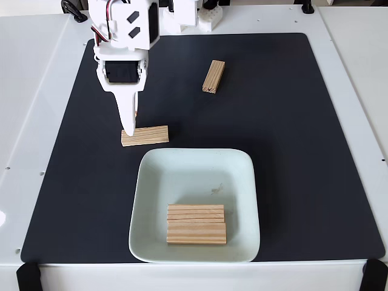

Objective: Pick up the wooden block and place them on the plate.

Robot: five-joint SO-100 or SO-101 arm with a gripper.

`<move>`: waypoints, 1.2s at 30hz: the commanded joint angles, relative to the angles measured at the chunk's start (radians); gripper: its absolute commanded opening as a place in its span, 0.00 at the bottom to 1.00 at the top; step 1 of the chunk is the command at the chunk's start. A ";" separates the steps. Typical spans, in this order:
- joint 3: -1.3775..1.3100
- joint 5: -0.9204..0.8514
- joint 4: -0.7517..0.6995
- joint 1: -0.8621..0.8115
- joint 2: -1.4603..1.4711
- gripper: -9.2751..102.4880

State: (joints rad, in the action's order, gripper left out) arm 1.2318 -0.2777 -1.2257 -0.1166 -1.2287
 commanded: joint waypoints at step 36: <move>0.000 -0.006 -0.002 -0.009 0.046 0.25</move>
State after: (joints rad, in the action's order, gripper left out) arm 1.2778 -0.2777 -1.2241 -0.1227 -1.1628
